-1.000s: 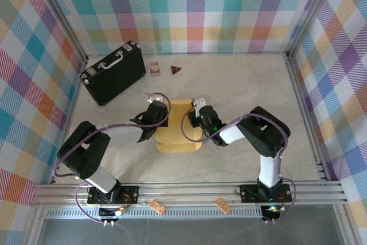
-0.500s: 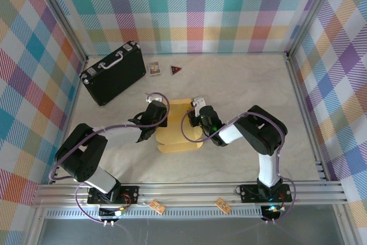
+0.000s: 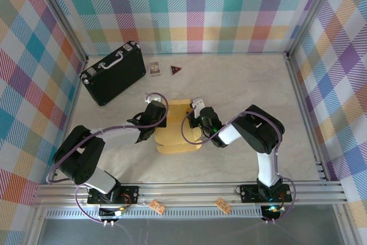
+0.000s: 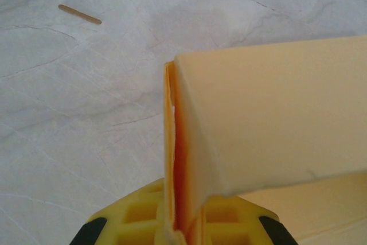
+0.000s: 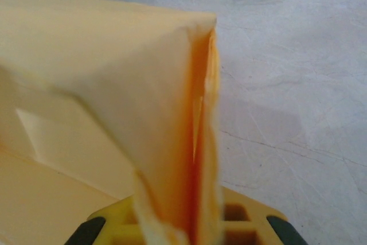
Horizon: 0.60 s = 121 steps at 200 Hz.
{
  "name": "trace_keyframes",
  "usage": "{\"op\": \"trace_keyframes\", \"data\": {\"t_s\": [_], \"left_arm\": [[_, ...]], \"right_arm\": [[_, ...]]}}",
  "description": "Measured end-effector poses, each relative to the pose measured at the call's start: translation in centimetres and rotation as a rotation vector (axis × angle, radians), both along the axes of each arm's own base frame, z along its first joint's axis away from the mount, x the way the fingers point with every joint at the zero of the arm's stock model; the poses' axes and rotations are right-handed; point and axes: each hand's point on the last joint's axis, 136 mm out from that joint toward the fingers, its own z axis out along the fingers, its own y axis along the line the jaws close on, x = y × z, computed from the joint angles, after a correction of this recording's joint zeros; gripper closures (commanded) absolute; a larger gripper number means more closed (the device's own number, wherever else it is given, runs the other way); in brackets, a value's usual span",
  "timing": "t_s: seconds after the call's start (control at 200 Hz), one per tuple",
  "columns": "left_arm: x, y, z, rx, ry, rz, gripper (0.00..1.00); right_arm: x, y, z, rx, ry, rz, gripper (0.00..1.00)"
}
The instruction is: Fold the paper box
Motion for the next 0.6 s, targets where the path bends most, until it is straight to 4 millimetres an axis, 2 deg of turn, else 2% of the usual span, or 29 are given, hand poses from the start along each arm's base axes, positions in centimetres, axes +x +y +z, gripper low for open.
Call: {"op": "trace_keyframes", "data": {"t_s": [0.045, 0.13, 0.195, 0.34, 0.525, 0.605], "left_arm": [[-0.1, 0.0, 0.0, -0.001, -0.001, 0.0, 1.0], [-0.3, 0.1, 0.0, -0.002, -0.003, -0.001, 1.0], [-0.3, 0.3, -0.1, 0.002, -0.006, 0.004, 1.0], [-0.3, 0.5, -0.2, 0.007, -0.011, 0.01, 1.0], [-0.5, 0.6, -0.4, 0.008, -0.009, 0.01, 1.0], [-0.5, 0.5, -0.4, 0.006, -0.01, 0.009, 1.0]], "right_arm": [[0.0, 0.0, 0.1, 0.003, -0.005, 0.001, 0.99], [-0.1, 0.1, 0.1, 0.006, -0.008, 0.007, 0.71], [-0.5, 0.5, -0.2, -0.003, -0.006, 0.036, 0.7], [-1.2, 0.8, -1.2, -0.021, 0.012, 0.072, 0.8], [-1.1, 0.7, -1.3, -0.016, 0.014, 0.066, 0.98], [-1.1, 0.7, -1.2, -0.016, 0.012, 0.064, 1.0]]}}
